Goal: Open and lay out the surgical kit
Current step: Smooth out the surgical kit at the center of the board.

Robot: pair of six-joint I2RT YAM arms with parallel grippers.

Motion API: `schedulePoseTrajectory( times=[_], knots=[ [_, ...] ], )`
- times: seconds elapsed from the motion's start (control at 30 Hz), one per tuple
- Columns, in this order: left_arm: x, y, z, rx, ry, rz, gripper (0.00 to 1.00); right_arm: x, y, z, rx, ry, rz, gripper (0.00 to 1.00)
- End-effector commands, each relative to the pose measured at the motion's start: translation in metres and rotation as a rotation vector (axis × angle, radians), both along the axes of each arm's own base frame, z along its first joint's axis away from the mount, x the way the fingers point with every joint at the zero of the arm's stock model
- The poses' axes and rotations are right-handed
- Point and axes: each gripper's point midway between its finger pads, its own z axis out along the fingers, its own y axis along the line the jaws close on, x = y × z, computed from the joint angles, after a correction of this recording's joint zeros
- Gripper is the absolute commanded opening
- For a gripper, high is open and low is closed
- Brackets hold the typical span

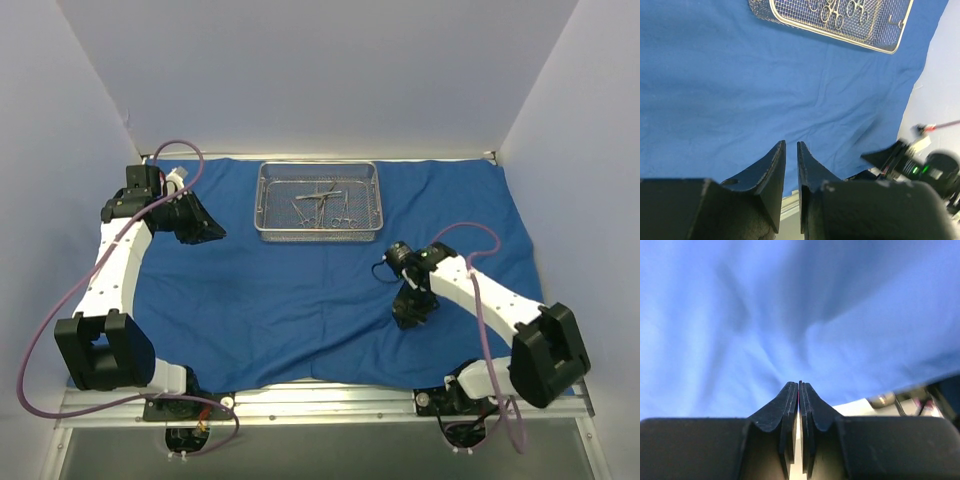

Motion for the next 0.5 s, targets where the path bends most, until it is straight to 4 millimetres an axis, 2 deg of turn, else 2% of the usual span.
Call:
schedulePoseTrajectory(
  times=[0.0,0.03,0.07,0.13,0.17,0.27,0.3,0.33,0.37,0.4,0.47],
  knots=[
    [0.000,0.000,0.012,-0.005,-0.041,-0.014,0.24,0.032,-0.042,-0.001,-0.156,0.016,0.000,0.07],
    [0.001,0.001,0.013,-0.004,-0.042,-0.013,0.24,0.044,-0.054,-0.006,-0.173,0.031,0.021,0.06],
    [0.001,0.001,0.012,0.002,-0.041,-0.016,0.24,0.065,-0.070,-0.004,-0.165,0.009,-0.044,0.01],
    [0.002,0.003,0.009,0.012,-0.035,-0.016,0.24,0.092,-0.091,-0.003,-0.198,0.001,-0.018,0.00],
    [0.003,0.005,0.005,0.024,-0.026,-0.018,0.24,0.123,-0.112,0.013,-0.233,-0.063,-0.058,0.00],
    [0.006,0.011,-0.002,0.055,-0.018,-0.008,0.24,0.165,-0.147,0.024,-0.294,-0.095,-0.039,0.00],
    [0.006,0.011,-0.006,0.059,-0.012,-0.005,0.24,0.194,-0.159,0.041,-0.294,-0.173,-0.066,0.00],
    [0.007,0.013,-0.010,0.063,-0.004,-0.001,0.24,0.204,-0.172,0.038,-0.298,-0.164,-0.084,0.00],
    [0.009,0.015,-0.015,0.075,0.006,0.004,0.24,0.214,-0.178,0.040,-0.296,-0.176,-0.072,0.00],
    [0.009,0.018,-0.019,0.082,0.016,0.008,0.24,0.235,-0.189,0.053,-0.296,-0.238,-0.095,0.00],
    [0.010,0.021,-0.032,0.102,0.047,0.009,0.25,0.252,-0.194,0.043,-0.280,-0.234,-0.074,0.00]
  ],
)
